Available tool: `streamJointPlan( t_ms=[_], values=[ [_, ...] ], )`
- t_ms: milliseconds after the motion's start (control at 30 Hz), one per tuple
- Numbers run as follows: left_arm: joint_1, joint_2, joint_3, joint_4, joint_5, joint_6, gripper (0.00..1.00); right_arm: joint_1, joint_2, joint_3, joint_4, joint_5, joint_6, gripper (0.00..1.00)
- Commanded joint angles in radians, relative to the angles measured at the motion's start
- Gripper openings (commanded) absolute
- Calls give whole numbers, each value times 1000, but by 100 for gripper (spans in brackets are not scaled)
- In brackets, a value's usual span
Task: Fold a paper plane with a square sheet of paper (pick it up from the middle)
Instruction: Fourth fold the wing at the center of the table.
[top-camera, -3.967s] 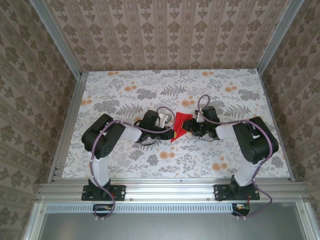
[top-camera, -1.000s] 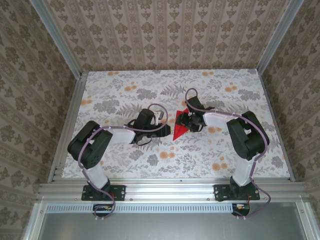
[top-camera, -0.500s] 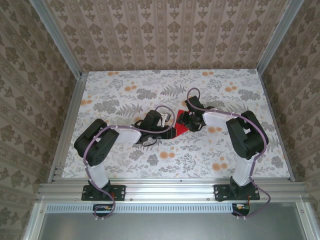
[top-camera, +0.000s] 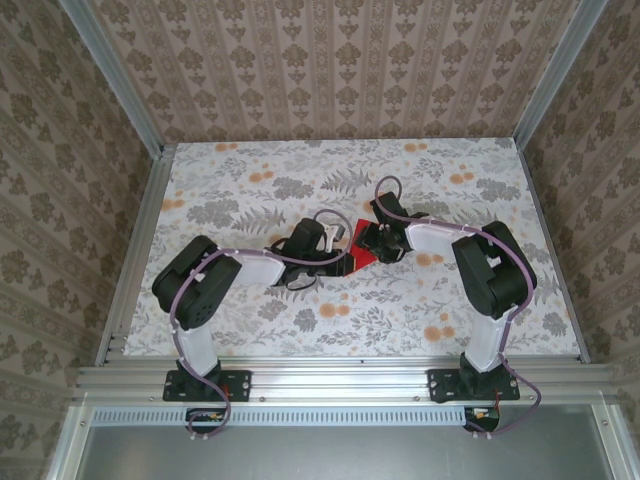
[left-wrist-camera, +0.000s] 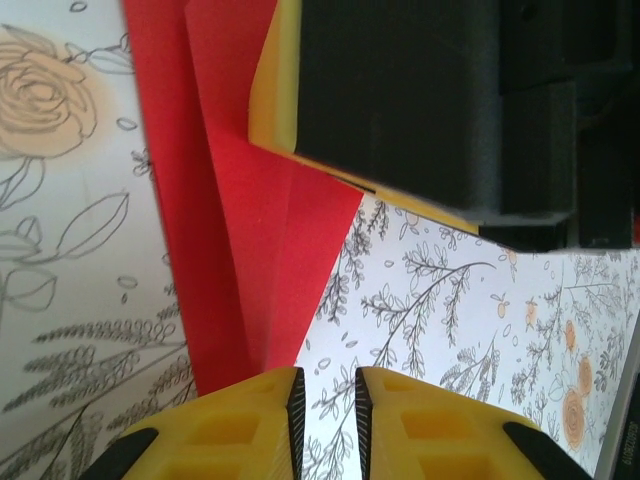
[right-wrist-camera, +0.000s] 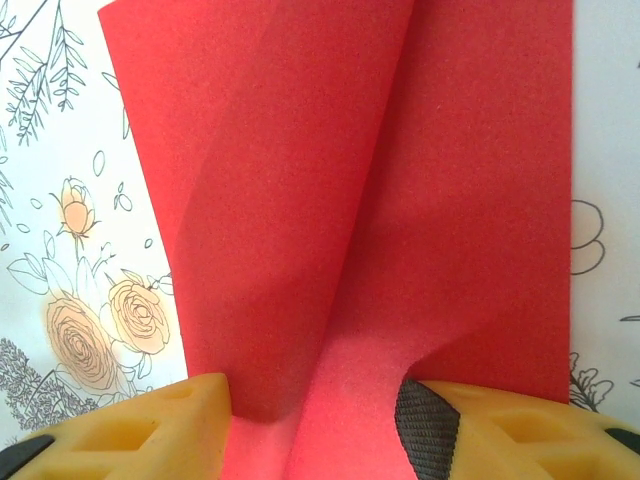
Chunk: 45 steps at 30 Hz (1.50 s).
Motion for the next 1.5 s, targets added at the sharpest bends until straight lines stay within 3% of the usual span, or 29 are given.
streamJointPlan(
  t_ms=[0,600,1467],
  values=[
    [-6,27,43,-33,19,34,24,-14,188,-96,-164,87,6,57],
    [-3,36,57,-100,-65,48,21,-15,217,-84,-179,105,-21,62],
    [-4,75,63,-97,-29,50,22,-14,232,-83,-177,100,-22,63]
  ],
)
